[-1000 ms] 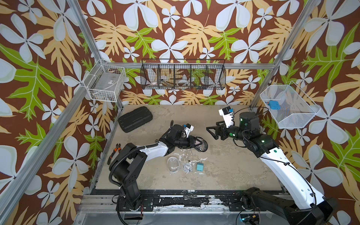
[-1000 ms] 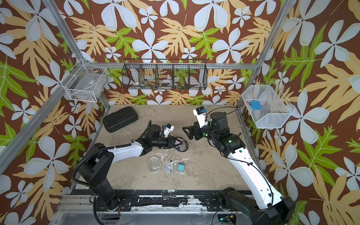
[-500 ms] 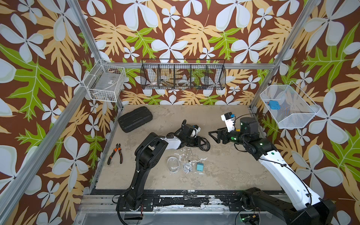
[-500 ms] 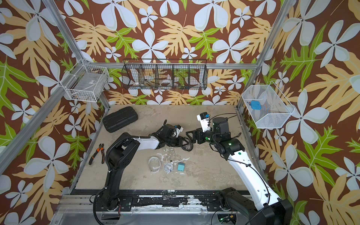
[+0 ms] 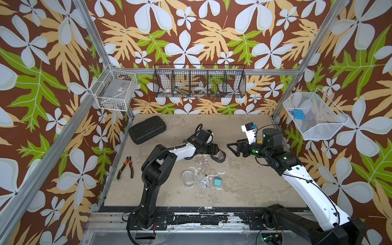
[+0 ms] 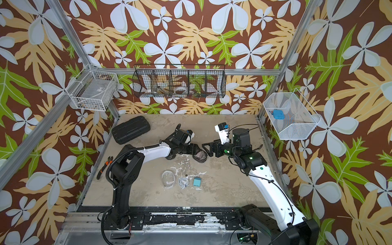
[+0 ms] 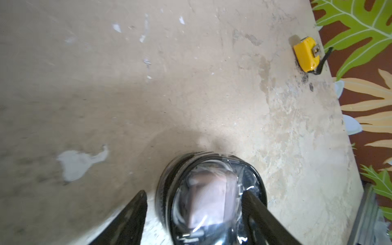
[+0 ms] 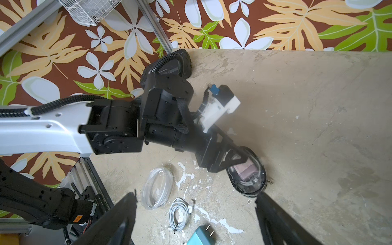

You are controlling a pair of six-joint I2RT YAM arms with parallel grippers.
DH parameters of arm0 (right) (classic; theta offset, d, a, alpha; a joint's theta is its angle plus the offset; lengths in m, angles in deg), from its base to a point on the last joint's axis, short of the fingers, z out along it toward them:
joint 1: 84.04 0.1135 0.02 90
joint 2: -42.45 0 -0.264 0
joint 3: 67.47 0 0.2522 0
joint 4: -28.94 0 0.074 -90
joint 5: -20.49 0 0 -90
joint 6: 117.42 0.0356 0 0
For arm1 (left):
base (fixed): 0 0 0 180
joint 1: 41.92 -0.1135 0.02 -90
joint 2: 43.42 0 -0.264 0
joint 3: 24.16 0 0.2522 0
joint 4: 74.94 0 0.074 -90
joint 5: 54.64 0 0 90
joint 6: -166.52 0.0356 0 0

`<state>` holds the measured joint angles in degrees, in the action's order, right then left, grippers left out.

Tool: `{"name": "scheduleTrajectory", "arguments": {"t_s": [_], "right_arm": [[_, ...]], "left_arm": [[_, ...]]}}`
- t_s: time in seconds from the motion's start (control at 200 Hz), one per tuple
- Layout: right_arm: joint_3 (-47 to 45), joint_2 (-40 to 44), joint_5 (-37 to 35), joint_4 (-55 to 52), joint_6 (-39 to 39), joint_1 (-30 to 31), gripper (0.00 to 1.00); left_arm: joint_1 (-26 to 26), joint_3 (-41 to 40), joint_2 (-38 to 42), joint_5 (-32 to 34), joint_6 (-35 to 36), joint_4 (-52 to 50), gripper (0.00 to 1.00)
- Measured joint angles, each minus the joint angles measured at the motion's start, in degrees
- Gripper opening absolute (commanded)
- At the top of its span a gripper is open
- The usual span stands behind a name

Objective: Pack away charging kits
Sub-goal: Place the storage bag at the center of the board, then pick up the storage bag at the center of the board.

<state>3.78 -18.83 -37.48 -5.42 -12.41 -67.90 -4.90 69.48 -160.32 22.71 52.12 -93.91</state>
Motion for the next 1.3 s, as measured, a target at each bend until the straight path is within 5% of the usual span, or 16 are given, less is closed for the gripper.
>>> {"name": "scheduleTrajectory", "arguments": {"t_s": [0.295,0.55,1.301], "right_arm": [[-2.4,1.0,-1.0,0.5,1.3,0.0,0.90],[-10.2,2.3,-2.5,4.2,4.6,0.0,0.90],[-15.6,3.7,-0.7,11.0,5.3,0.0,0.90]], "left_arm": [[1.8,-8.7,17.7,13.7,-0.3,-15.2,0.70],[6.8,-22.5,30.2,25.3,-11.6,-25.7,0.70],[18.0,-21.1,20.1,31.7,-26.9,-36.7,0.72]]}}
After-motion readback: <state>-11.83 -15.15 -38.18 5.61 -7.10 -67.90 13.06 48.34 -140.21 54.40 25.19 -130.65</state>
